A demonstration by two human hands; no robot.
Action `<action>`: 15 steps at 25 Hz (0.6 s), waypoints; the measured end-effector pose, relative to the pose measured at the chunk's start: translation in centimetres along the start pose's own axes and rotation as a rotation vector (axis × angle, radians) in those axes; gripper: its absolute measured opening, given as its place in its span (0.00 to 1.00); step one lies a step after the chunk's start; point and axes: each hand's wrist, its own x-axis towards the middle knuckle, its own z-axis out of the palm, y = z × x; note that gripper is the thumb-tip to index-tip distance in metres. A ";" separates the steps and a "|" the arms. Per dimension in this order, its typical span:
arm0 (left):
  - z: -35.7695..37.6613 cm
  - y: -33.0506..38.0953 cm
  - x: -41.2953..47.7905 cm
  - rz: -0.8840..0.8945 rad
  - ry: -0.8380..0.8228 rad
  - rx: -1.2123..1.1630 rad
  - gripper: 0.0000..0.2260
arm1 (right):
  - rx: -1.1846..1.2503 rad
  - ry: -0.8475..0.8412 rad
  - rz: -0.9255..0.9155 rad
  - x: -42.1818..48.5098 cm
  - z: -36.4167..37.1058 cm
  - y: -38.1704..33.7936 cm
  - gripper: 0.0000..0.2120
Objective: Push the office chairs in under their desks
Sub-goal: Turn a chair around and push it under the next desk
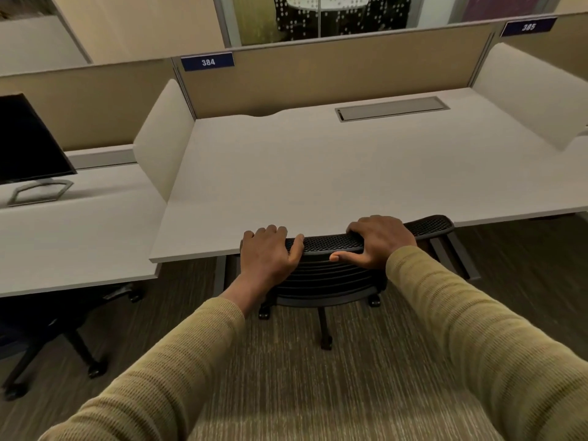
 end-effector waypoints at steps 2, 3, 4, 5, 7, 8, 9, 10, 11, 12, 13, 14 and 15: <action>-0.3 -0.2 -0.1 -0.004 -0.016 -0.010 0.29 | 0.001 -0.007 0.000 0.1 -0.4 -0.3 0.52; -0.4 -0.4 -0.2 -0.007 -0.023 -0.015 0.27 | -0.001 -0.011 -0.003 0.2 -0.5 -0.4 0.52; -0.5 -0.5 -0.5 -0.009 -0.027 -0.020 0.26 | -0.001 -0.013 -0.011 0.3 -0.6 -0.7 0.52; -0.5 -0.8 -0.7 -0.011 -0.029 -0.024 0.25 | -0.001 -0.017 -0.021 0.3 -0.7 -0.9 0.52; -0.6 -1.2 -1.3 -0.009 -0.037 -0.034 0.24 | 0.004 -0.029 -0.040 0.3 -0.9 -1.5 0.53; -0.7 -1.3 -1.5 -0.005 -0.042 -0.042 0.24 | 0.005 -0.036 -0.047 0.4 -1.0 -1.6 0.54; -0.8 -1.4 -1.6 0.000 -0.047 -0.048 0.24 | 0.005 -0.041 -0.051 0.4 -1.1 -1.7 0.54; -0.9 -1.4 -1.8 0.003 -0.050 -0.049 0.24 | 0.004 -0.045 -0.055 0.3 -1.2 -1.8 0.54; -1.0 -1.3 -1.9 0.005 -0.050 -0.048 0.24 | 0.003 -0.046 -0.061 0.2 -1.3 -1.8 0.54; -1.0 -1.3 -2.1 0.006 -0.050 -0.047 0.24 | 0.001 -0.046 -0.066 0.1 -1.4 -1.8 0.54; -1.0 -1.2 -2.3 0.006 -0.050 -0.047 0.24 | -0.001 -0.048 -0.070 0.0 -1.4 -1.8 0.54; -1.0 -1.2 -2.6 0.002 -0.052 -0.047 0.24 | 0.001 -0.050 -0.074 -0.1 -1.4 -1.8 0.54; -1.0 -1.1 -2.8 -0.001 -0.057 -0.046 0.25 | 0.004 -0.053 -0.077 -0.2 -1.5 -1.8 0.54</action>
